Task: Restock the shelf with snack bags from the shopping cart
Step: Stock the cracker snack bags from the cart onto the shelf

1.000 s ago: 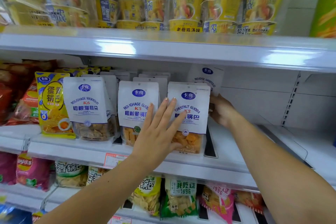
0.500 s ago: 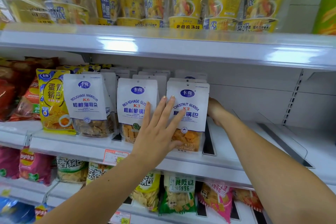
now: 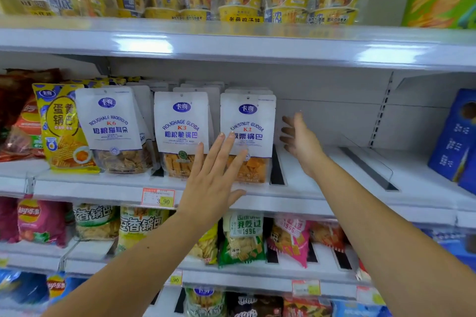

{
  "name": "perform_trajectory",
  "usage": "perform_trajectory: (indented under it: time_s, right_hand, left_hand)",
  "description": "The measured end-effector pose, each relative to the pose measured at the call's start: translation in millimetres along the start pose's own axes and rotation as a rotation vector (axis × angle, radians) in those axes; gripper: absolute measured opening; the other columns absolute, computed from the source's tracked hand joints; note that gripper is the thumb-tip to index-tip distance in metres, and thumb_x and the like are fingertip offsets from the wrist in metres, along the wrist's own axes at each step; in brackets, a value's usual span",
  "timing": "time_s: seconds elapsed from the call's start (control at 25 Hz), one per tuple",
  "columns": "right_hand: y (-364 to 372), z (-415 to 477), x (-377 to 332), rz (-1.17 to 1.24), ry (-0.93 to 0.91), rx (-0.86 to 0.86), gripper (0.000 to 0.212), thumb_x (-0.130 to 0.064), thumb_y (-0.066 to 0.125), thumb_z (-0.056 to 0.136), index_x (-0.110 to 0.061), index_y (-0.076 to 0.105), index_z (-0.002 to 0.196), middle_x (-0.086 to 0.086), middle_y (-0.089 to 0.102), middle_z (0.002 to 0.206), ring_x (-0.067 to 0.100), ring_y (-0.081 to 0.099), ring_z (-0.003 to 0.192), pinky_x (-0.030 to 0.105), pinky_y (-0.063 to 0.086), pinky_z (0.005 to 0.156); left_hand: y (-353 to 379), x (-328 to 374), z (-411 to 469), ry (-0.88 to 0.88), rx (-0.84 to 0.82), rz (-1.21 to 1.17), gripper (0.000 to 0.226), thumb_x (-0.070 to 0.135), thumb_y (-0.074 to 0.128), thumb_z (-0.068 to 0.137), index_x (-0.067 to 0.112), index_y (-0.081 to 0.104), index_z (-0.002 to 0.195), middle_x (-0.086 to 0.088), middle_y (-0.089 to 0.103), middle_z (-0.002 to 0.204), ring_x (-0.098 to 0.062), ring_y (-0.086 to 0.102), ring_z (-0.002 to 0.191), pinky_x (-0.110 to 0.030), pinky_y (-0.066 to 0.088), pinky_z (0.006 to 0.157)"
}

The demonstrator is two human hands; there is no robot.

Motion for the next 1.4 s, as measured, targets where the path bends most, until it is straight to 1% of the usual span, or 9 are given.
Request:
perform_trajectory:
  time_s: [0.16, 0.32, 0.56, 0.68, 0.8, 0.88, 0.96, 1.2, 1.4]
  right_hand:
    - [-15, -82, 12, 0.079, -0.177, 0.229, 0.043, -0.036, 0.028, 0.105, -0.012, 0.063, 0.106, 0.011, 0.066, 0.102, 0.019, 0.063, 0.084, 0.034, 0.051, 0.079]
    - [-23, -176, 77, 0.044, -0.148, 0.394, 0.042, -0.03, 0.034, 0.105, -0.01, 0.064, 0.083, 0.007, 0.063, 0.071, 0.018, 0.057, 0.057, 0.028, 0.05, 0.054]
    - [-30, -298, 252, -0.151, 0.374, 0.241, 0.031, -0.028, 0.041, 0.103, -0.016, 0.063, 0.085, 0.006, 0.064, 0.08, 0.019, 0.059, 0.068, 0.04, 0.051, 0.071]
    - [-41, -332, 323, -0.194, 0.664, 0.166, 0.022, -0.025, 0.045, 0.102, -0.014, 0.062, 0.095, 0.008, 0.061, 0.094, 0.017, 0.059, 0.079, 0.035, 0.049, 0.08]
    - [-62, -348, 381, -0.447, 0.837, 0.048, 0.036, -0.029, 0.042, 0.102, -0.007, 0.06, 0.123, 0.013, 0.059, 0.127, 0.029, 0.058, 0.115, 0.045, 0.042, 0.103]
    - [-76, -351, 408, -0.515, 0.864, -0.037, 0.038, -0.03, 0.04, 0.102, -0.011, 0.056, 0.131, 0.01, 0.054, 0.134, 0.03, 0.051, 0.126, 0.046, 0.037, 0.109]
    - [-91, -350, 433, -0.536, 0.881, -0.124, 0.037, -0.029, 0.041, 0.102, -0.009, 0.055, 0.131, 0.01, 0.056, 0.119, 0.032, 0.053, 0.123, 0.045, 0.04, 0.104]
    - [-118, -315, 491, -0.578, 1.066, -0.471, 0.045, -0.032, 0.047, 0.1, -0.018, 0.042, 0.142, 0.011, 0.052, 0.134, 0.033, 0.058, 0.115, 0.041, 0.048, 0.092]
    - [-82, -293, 542, -0.578, 1.09, -0.587, 0.048, -0.03, 0.048, 0.1, -0.014, 0.038, 0.144, 0.016, 0.051, 0.135, 0.034, 0.052, 0.122, 0.044, 0.042, 0.104]
  left_hand:
    - [-1, 13, -47, 0.076, -0.009, -0.168, 0.078, 0.046, 0.064, 0.087, 0.017, 0.031, 0.151, -0.015, 0.02, 0.161, -0.03, 0.014, 0.15, -0.049, 0.014, 0.121]
    - [23, 45, -134, 0.236, -0.1, -0.392, 0.053, 0.03, 0.061, 0.094, 0.01, 0.048, 0.141, -0.015, 0.034, 0.155, -0.03, 0.028, 0.145, -0.044, 0.021, 0.12]
    - [50, 101, -286, 0.156, -0.556, -0.671, 0.051, 0.026, 0.063, 0.093, 0.017, 0.05, 0.142, -0.007, 0.035, 0.156, -0.028, 0.048, 0.134, -0.044, 0.056, 0.091]
    - [65, 117, -341, 0.031, -0.974, -0.706, 0.056, 0.032, 0.049, 0.1, 0.028, 0.028, 0.152, 0.005, 0.007, 0.164, -0.021, 0.026, 0.147, -0.04, 0.052, 0.097]
    - [83, 130, -381, -0.06, -1.168, -0.695, 0.059, 0.036, 0.049, 0.099, 0.028, 0.025, 0.153, 0.005, 0.004, 0.164, -0.022, 0.031, 0.144, -0.039, 0.042, 0.107]
    - [94, 140, -399, -0.183, -1.266, -0.702, 0.059, 0.035, 0.05, 0.099, 0.026, 0.028, 0.152, 0.002, 0.008, 0.164, -0.022, 0.03, 0.145, -0.038, 0.037, 0.112]
    - [101, 155, -410, -0.389, -1.326, -0.713, 0.056, 0.033, 0.053, 0.098, 0.022, 0.034, 0.15, -0.002, 0.018, 0.162, -0.021, 0.033, 0.143, -0.034, 0.035, 0.113]
    - [92, 207, -444, -1.208, -1.35, -0.688, 0.043, 0.025, 0.061, 0.093, 0.018, 0.055, 0.135, -0.01, 0.061, 0.132, -0.025, 0.062, 0.114, -0.025, 0.043, 0.095]
    - [102, 235, -463, -1.495, -1.278, -0.726, 0.037, 0.022, 0.059, 0.094, 0.022, 0.058, 0.132, -0.006, 0.061, 0.134, -0.024, 0.064, 0.109, -0.025, 0.046, 0.091]
Point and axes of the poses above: each hand's wrist, its own z-axis towards the middle knuckle, its own y-axis out of the palm, x = y × z, the point moved 1 cm from there along z, towards the middle knuckle
